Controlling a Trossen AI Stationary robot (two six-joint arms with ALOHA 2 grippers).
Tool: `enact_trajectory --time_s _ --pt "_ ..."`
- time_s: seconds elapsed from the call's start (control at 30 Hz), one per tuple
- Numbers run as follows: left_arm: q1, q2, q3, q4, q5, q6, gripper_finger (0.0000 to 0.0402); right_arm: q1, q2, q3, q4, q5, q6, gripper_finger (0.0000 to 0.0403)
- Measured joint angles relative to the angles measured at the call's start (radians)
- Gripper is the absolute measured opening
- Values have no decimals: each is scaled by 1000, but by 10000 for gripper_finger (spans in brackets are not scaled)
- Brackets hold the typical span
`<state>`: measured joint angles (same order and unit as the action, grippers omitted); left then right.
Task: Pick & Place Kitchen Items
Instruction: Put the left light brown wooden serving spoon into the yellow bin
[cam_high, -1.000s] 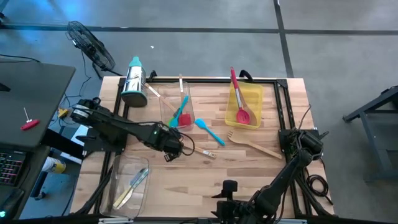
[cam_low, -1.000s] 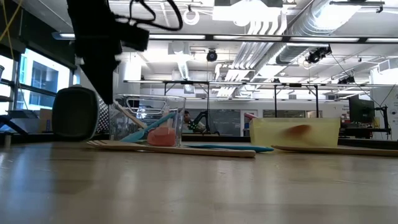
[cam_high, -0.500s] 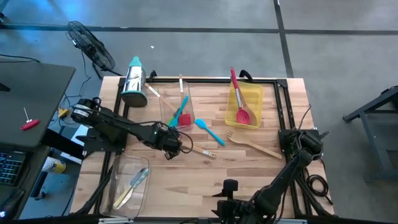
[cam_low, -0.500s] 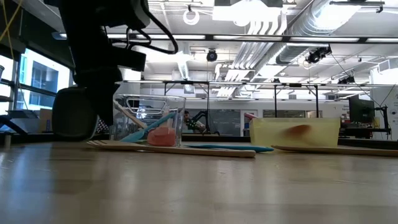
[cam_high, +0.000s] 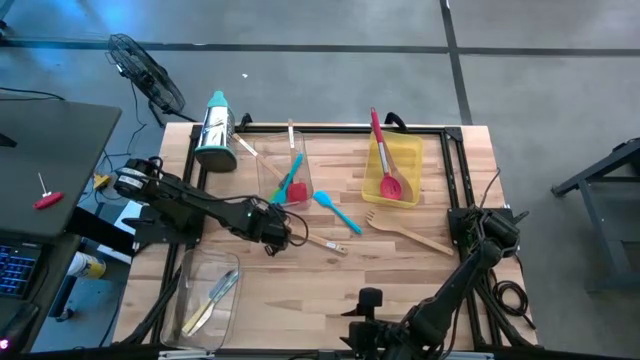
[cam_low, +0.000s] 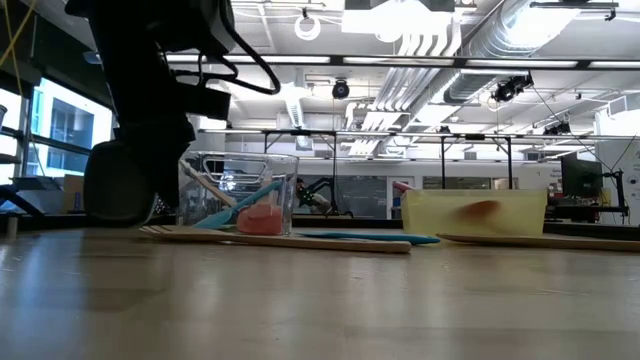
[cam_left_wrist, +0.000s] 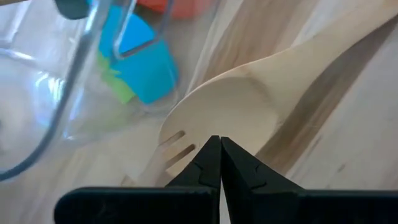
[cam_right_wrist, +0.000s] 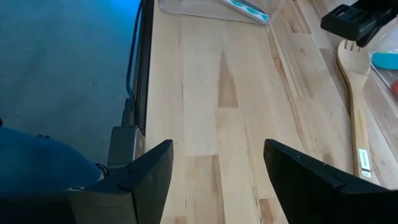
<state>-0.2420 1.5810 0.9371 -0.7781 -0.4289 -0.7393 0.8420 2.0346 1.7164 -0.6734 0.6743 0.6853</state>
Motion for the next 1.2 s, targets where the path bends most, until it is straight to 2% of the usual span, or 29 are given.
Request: enact_trajectory --time_s 0.23,0.47,0.83,1.2 --pt "0 0 -51 -13 -8 -49 0 0 0 0 0 0 0 243" --pt "0 0 -135 76 -2 -62 0 0 0 0 0 0 0 243" --pt "0 -1 -164 111 0 -62 0 -5 0 0 -9 8 0 243" --pt "0 -1 -165 110 5 -62 0 -68 1 0 -244 51 80 243"
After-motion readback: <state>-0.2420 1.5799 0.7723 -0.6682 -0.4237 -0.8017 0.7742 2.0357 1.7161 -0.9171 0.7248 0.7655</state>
